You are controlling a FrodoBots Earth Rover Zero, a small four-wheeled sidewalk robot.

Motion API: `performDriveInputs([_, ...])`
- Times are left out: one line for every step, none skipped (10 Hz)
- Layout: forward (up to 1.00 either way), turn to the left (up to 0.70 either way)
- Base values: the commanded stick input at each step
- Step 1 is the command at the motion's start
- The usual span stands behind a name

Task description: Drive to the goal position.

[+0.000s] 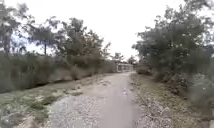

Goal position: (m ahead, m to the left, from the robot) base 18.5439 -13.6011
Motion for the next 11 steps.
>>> performDriveInputs([0.7,0.0])
performDriveInputs([0.7,0.0])
performDriveInputs([0.7,0.0])
performDriveInputs([0.7,0.0])
performDriveInputs([0.7,0.0])
performDriveInputs([0.7,0.0])
performDriveInputs([0.7,0.0])
performDriveInputs([0.7,0.0])
performDriveInputs([0.7,0.0])
performDriveInputs([0.7,0.0])
performDriveInputs([0.7,0.0])
